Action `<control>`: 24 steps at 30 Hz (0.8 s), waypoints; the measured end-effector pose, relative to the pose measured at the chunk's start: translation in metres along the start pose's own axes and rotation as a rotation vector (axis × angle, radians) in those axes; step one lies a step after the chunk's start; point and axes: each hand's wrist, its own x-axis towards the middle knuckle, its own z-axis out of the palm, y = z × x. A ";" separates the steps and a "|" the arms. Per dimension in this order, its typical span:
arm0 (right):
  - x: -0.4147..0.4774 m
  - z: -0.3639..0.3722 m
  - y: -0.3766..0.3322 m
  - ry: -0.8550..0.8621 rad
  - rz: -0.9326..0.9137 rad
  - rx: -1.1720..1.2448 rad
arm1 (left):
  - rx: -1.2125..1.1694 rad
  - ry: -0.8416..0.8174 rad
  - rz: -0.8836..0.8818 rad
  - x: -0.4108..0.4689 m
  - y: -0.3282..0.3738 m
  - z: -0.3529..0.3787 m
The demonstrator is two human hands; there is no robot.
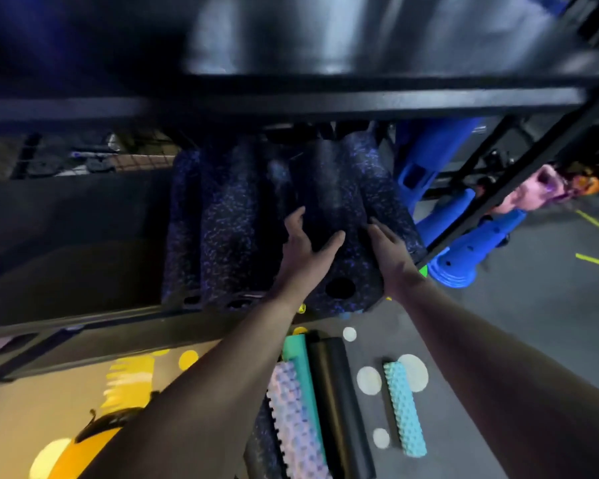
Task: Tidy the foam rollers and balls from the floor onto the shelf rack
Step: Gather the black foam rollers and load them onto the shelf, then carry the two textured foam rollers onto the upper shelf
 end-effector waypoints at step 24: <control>-0.073 -0.170 0.379 -0.273 0.133 -0.905 | 0.410 0.098 -0.689 -0.216 -0.331 0.130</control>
